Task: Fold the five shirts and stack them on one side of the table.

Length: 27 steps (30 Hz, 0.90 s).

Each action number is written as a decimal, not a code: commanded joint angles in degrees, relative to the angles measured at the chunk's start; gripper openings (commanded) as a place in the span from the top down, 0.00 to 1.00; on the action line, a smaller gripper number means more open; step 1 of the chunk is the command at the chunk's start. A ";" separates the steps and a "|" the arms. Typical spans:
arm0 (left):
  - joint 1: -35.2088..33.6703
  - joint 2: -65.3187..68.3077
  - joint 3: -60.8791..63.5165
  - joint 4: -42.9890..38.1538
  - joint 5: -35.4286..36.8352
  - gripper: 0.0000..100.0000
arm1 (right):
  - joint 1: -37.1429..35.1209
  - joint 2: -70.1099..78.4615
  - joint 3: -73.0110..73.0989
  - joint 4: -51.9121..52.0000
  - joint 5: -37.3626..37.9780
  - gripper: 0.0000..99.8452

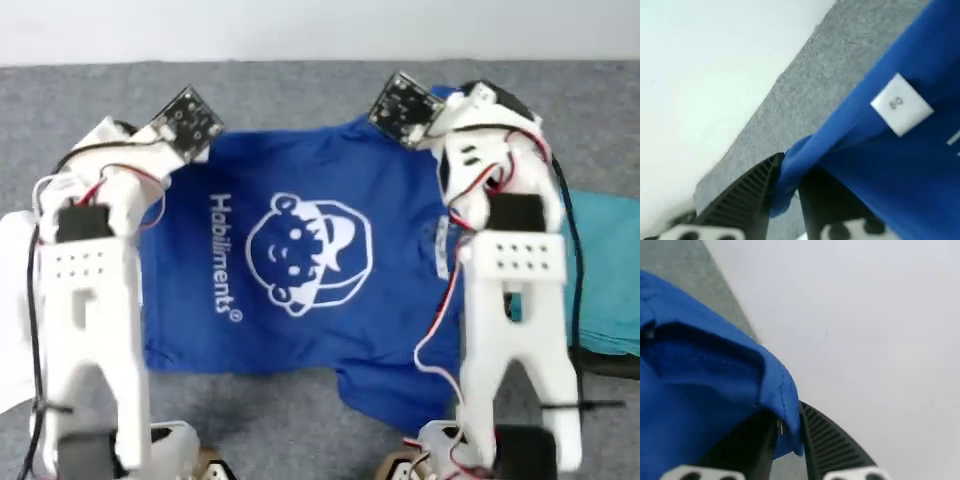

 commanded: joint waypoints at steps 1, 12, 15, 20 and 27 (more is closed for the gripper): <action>-0.26 5.89 -2.51 -8.62 -0.44 0.98 | -0.04 5.23 -0.26 -16.57 1.05 0.99; 0.00 23.03 -16.04 -14.95 -0.35 0.98 | -0.04 26.86 -16.26 -33.54 3.87 0.99; 0.00 23.74 -16.84 -14.86 -0.35 0.98 | -0.40 28.44 -18.20 -33.27 3.87 0.99; 0.09 23.74 -16.84 -8.88 -0.53 0.98 | -0.31 26.95 -18.29 -18.86 3.87 0.99; 0.00 23.65 -17.01 7.82 -2.02 0.98 | -0.40 18.33 -18.11 10.77 3.69 0.99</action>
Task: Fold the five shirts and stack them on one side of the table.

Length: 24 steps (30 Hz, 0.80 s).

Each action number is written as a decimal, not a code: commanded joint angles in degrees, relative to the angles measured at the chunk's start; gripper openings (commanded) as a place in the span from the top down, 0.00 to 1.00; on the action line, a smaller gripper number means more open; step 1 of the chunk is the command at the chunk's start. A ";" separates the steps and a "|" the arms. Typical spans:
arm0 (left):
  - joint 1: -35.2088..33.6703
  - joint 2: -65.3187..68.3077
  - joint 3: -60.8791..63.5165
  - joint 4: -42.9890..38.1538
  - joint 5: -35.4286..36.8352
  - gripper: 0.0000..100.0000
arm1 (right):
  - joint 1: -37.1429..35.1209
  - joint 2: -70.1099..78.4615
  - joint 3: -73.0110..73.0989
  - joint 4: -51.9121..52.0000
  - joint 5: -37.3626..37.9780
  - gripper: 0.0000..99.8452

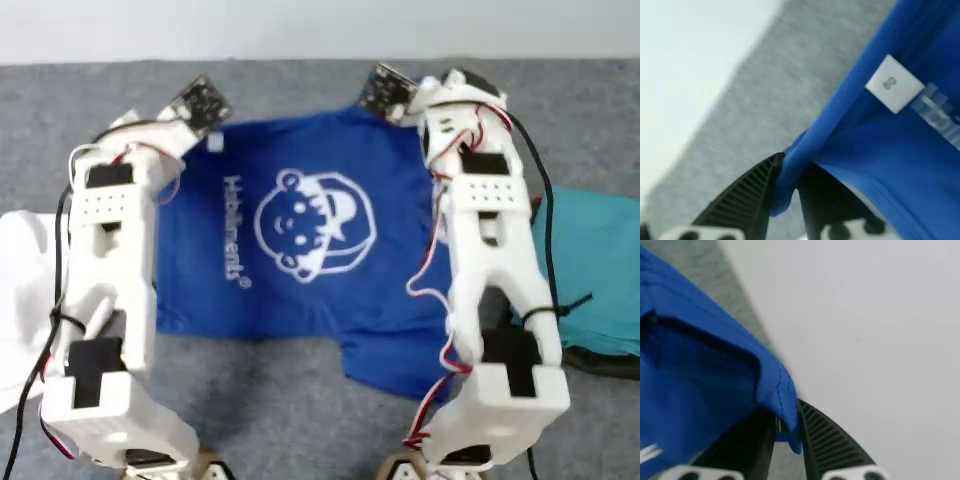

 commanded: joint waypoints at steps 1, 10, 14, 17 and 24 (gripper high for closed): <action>-0.09 -0.70 -3.56 9.49 -3.60 0.98 | -0.31 -7.16 -3.78 14.64 0.35 0.99; -0.26 -2.99 -3.56 27.78 -9.76 0.98 | 1.54 -14.46 -3.87 40.66 0.44 0.99; 0.88 -4.66 -3.56 33.93 -9.85 0.98 | 1.54 -17.19 -3.78 52.26 0.35 0.99; 1.14 -4.75 -3.30 38.07 -11.87 0.98 | 1.54 -18.95 -3.78 61.41 0.26 0.99; 1.05 -4.66 -0.75 39.38 -12.66 0.98 | 1.27 -20.53 -3.60 76.88 0.18 0.99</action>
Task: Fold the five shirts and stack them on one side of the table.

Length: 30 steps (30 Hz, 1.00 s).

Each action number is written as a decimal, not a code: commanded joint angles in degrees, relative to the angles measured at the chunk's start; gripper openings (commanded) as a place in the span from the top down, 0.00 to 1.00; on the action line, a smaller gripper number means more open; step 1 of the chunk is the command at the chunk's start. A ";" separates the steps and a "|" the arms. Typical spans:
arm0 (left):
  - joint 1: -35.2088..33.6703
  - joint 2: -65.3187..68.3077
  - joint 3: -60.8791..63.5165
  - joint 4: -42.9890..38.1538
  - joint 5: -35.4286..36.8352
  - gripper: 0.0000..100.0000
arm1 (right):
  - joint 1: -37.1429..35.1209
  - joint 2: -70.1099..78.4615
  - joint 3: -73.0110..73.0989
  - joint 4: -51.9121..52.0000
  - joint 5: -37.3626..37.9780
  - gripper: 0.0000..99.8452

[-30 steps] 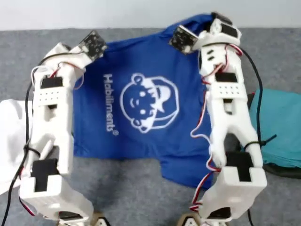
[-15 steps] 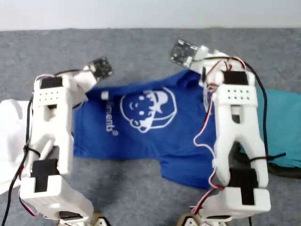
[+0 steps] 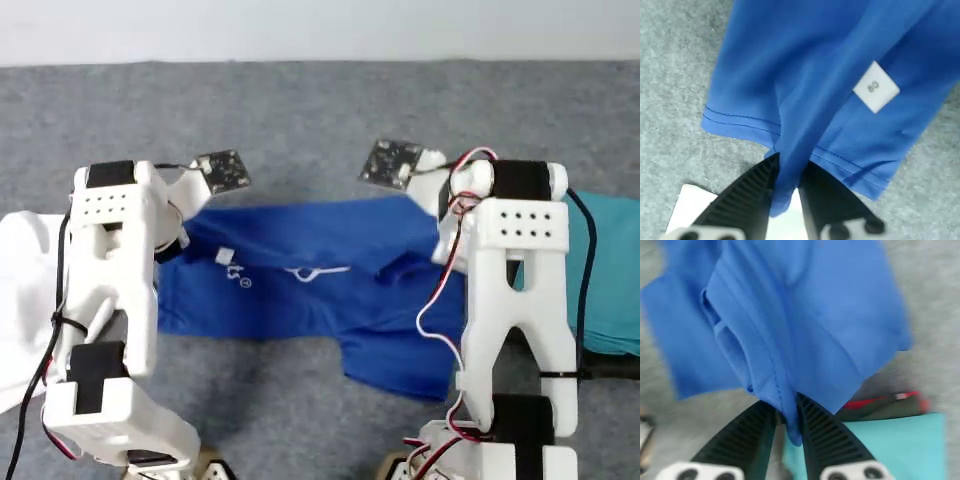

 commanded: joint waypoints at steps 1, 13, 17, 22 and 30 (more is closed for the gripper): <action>0.35 -3.25 1.19 0.70 -0.79 0.98 | 0.48 -2.95 -2.99 5.93 -0.18 0.99; -0.09 -3.25 8.31 0.26 -2.55 0.98 | 0.31 -11.91 17.41 5.58 -1.23 0.99; -0.09 -3.34 8.31 0.26 -2.46 0.98 | 0.31 -13.85 20.84 5.41 -1.23 0.99; -0.18 -4.04 7.87 2.20 -2.46 0.94 | 0.40 -14.02 21.36 5.32 -1.23 0.99; -5.01 -4.04 -0.31 12.75 -4.31 0.91 | 0.75 -14.55 21.10 5.14 -1.49 0.86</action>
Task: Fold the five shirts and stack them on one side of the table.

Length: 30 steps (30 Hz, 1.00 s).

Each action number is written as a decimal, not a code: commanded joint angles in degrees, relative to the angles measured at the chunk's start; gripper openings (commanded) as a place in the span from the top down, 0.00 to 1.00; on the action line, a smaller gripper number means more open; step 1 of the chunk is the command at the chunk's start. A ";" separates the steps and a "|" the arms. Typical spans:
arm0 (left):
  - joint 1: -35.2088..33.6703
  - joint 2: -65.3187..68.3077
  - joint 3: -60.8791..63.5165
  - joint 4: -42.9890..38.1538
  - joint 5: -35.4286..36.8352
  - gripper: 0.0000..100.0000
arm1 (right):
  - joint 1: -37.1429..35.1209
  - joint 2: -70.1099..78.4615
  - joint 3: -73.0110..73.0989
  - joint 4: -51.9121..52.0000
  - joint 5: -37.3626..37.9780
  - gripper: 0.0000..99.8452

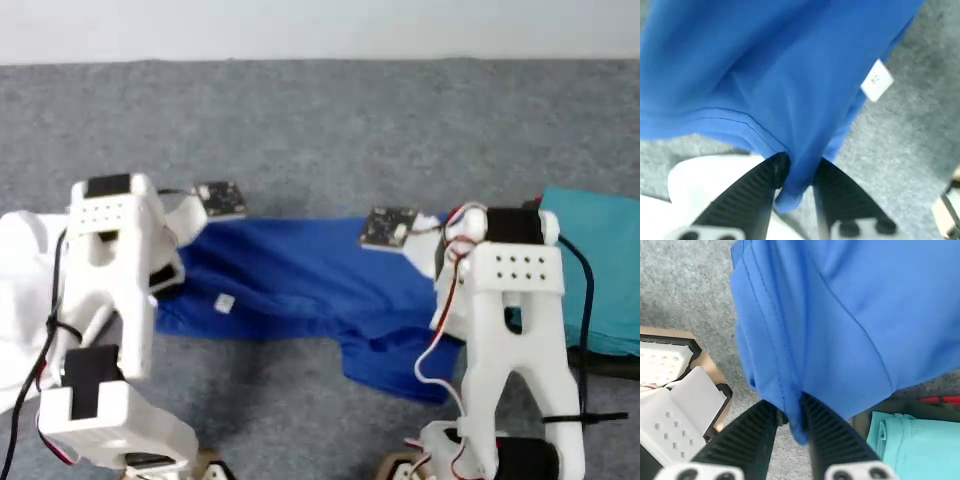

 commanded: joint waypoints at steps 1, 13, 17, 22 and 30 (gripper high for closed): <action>-2.90 -3.16 -6.20 5.01 -2.11 0.91 | 0.75 -2.68 -0.62 1.80 -0.97 0.84; -3.69 -14.95 -12.53 7.91 -2.37 0.86 | 0.66 -2.51 -14.24 2.07 -4.13 0.81; -3.69 -18.37 -12.53 6.33 -2.11 0.86 | 0.40 -1.98 -16.53 -0.66 -4.31 0.82; -1.76 -18.46 -12.00 0.53 9.67 0.91 | 0.48 -0.75 -16.35 -3.21 -10.64 0.82; 13.36 -18.37 -9.45 -2.81 29.10 0.99 | 2.68 0.13 -16.53 -1.89 -22.33 0.99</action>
